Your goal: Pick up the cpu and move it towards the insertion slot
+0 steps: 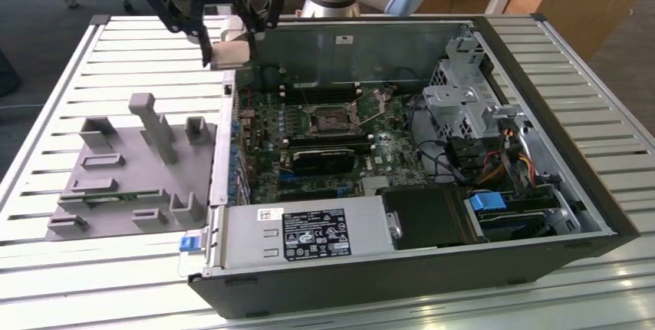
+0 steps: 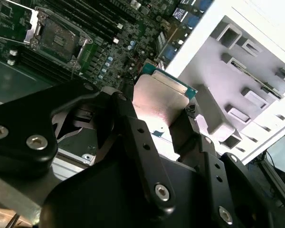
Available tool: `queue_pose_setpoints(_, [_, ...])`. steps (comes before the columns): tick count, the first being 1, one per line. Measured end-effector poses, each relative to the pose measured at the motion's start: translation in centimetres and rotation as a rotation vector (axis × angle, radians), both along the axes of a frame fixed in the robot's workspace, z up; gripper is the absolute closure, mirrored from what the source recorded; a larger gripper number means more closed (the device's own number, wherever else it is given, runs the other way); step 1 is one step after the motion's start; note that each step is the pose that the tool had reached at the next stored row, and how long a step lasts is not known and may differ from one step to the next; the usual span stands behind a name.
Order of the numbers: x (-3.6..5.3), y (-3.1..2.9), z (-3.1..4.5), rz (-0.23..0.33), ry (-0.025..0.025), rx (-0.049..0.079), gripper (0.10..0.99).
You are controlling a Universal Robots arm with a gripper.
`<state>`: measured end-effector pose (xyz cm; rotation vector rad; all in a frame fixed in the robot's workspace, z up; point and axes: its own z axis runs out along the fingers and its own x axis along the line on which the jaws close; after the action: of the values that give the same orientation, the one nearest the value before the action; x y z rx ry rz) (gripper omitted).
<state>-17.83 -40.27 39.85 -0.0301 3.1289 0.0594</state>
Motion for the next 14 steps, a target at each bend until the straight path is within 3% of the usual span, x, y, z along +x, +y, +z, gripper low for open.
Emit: queue_pose_setpoints(14, [6.11, 0.0, 0.0, 0.0, 0.0005, 0.0, 0.545])
